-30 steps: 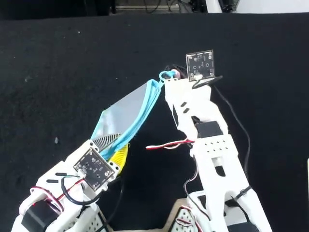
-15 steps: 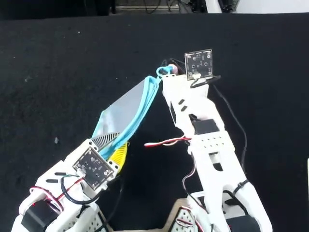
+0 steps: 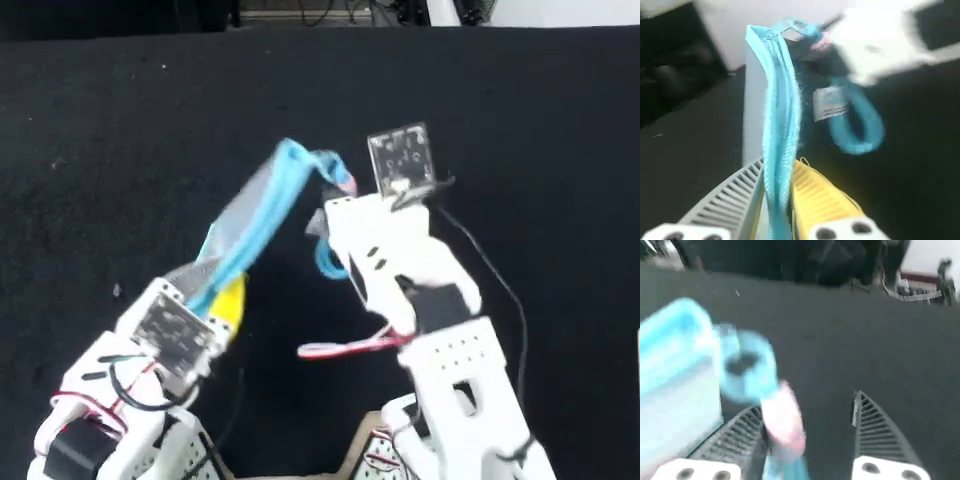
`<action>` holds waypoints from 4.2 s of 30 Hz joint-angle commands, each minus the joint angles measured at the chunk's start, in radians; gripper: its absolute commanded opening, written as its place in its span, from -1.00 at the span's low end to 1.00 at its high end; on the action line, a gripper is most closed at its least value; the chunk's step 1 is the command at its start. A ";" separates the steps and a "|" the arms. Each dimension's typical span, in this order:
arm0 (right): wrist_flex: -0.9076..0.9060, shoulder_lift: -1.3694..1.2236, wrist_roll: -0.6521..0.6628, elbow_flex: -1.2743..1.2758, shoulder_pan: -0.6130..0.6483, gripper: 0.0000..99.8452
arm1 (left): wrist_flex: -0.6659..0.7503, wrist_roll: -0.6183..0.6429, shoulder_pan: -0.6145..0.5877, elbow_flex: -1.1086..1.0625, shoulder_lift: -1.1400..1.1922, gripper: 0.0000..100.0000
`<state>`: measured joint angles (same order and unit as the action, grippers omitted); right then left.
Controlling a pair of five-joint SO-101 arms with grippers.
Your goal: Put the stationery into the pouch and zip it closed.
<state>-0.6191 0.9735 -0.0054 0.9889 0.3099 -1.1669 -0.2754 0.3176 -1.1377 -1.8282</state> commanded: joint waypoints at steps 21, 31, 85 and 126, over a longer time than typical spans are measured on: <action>0.404 -0.085 0.103 0.220 0.031 -0.55 | 0.404 0.379 -0.779 -0.047 0.005 -0.94; 0.523 -0.352 0.100 0.185 -0.005 -0.65 | 0.700 0.183 -0.776 -0.183 0.011 -0.94; 0.589 -0.426 0.109 0.185 -0.014 -0.88 | 1.086 0.098 -0.084 -0.036 0.957 -0.49; 0.321 -0.059 0.109 0.039 -0.273 -0.88 | 0.608 0.009 -0.615 -0.269 0.048 -0.49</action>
<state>-0.2524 0.8309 0.0990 1.0671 0.0936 -0.5547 -0.2386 -0.2762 -1.4093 -1.7929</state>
